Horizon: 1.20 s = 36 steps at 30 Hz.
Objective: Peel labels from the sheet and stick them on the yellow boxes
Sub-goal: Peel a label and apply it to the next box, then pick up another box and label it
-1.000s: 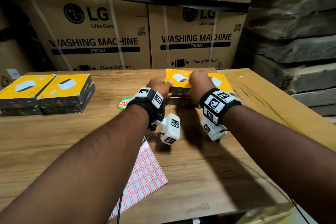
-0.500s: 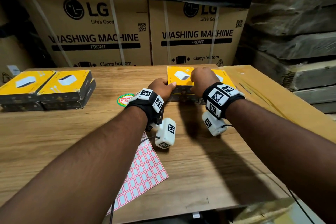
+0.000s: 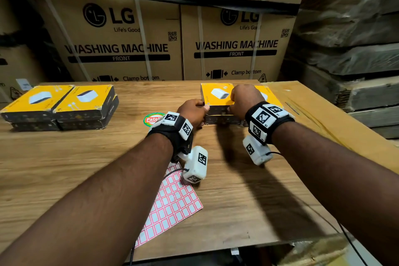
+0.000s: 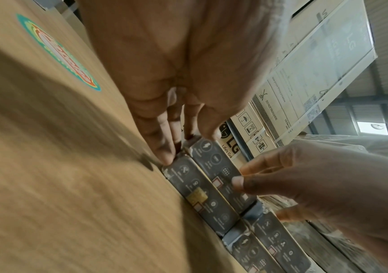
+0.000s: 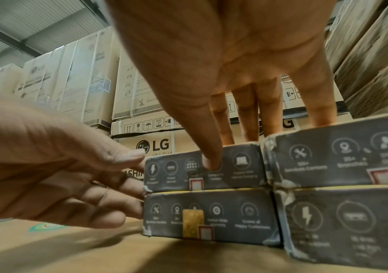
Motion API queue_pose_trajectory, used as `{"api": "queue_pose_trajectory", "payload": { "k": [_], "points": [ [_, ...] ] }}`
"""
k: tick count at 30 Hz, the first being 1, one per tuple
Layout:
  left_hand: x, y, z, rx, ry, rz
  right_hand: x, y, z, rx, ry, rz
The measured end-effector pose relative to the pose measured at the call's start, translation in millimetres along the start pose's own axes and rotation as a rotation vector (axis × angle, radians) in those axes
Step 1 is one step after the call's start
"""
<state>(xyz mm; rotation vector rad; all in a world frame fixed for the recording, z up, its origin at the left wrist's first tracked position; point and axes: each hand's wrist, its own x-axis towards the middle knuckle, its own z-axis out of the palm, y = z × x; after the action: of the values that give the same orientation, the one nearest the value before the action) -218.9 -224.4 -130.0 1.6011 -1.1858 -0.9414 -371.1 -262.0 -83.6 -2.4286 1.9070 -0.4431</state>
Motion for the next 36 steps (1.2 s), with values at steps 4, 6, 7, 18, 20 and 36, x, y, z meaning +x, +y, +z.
{"api": "queue_pose_trajectory", "payload": {
  "k": [4, 6, 7, 18, 20, 36],
  "points": [
    [-5.0, 0.8, 4.1, 0.001, 0.034, 0.009, -1.6, 3.6, -3.9, -0.006, -0.025, -0.008],
    [-7.2, 1.5, 5.4, 0.013, 0.037, 0.014, -2.1, 4.7, -6.1, -0.005, -0.038, -0.014],
    [-8.1, 2.2, 6.0, 0.015, 0.037, 0.007, -2.4, 5.3, -7.0, -0.001, -0.041, -0.015],
    [-9.4, 5.1, 6.1, 0.002, 0.023, -0.048, -13.4, -3.8, -11.5, -0.057, -0.053, -0.049],
    [-9.6, 3.4, 4.4, -0.004, 0.000, -0.068, -15.4, -4.9, -13.7, -0.059, -0.043, -0.063],
    [-54.3, 9.2, -153.7, 0.694, 0.322, -0.030, -24.5, -149.9, -5.4, 0.053, -0.109, -0.439]
  ]
}}
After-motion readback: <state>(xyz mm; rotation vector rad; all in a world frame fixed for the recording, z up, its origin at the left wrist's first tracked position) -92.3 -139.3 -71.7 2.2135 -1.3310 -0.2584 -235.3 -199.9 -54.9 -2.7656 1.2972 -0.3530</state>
